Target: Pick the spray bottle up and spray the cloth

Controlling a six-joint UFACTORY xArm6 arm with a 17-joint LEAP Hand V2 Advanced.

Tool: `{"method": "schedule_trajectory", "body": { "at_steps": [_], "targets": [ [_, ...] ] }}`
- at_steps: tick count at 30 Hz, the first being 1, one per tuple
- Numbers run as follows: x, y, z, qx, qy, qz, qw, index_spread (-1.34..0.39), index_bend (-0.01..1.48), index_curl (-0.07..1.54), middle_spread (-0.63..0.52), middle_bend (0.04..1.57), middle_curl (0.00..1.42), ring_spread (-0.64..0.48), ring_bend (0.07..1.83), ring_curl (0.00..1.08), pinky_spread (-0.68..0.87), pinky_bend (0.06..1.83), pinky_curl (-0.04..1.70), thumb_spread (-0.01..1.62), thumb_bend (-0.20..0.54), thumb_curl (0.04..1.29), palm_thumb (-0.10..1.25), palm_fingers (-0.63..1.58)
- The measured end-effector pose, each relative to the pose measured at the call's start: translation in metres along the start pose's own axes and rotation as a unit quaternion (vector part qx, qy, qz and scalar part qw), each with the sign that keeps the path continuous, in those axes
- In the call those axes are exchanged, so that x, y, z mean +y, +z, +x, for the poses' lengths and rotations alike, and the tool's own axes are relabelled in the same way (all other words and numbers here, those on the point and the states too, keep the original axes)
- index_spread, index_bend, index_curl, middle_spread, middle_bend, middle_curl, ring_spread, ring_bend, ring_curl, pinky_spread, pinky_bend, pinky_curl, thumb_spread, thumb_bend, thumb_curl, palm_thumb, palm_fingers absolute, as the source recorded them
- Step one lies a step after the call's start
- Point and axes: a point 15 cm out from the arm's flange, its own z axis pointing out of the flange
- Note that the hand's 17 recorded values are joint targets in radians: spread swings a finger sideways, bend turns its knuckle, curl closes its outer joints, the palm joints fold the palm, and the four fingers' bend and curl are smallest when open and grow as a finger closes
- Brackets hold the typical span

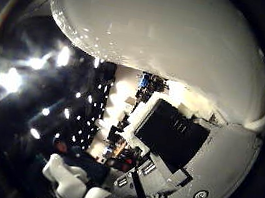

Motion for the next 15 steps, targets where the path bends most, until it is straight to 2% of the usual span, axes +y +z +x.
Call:
{"method": "schedule_trajectory", "body": {
  "at_steps": [5,11,15],
  "targets": [
    [0.003,0.003,0.003,-0.005,0.008,-0.002,1.000,-0.30,1.09,0.66,-0.19,1.30,0.71,-0.21,1.41,0.61,-0.35,1.28,0.59,0.85,-0.034,0.90,0.83,1.19],
    [0.001,0.005,0.006,-0.015,0.026,0.006,1.000,-0.39,0.87,0.62,-0.22,1.20,0.64,-0.25,1.33,0.54,-0.51,1.16,0.50,0.73,-0.039,0.84,0.75,1.17],
    [0.002,0.004,0.012,-0.016,0.032,0.004,0.999,-0.47,0.69,0.60,-0.27,1.06,0.58,-0.31,1.25,0.48,-0.57,1.02,0.42,0.75,-0.039,0.77,0.69,1.08]
  ]
}}
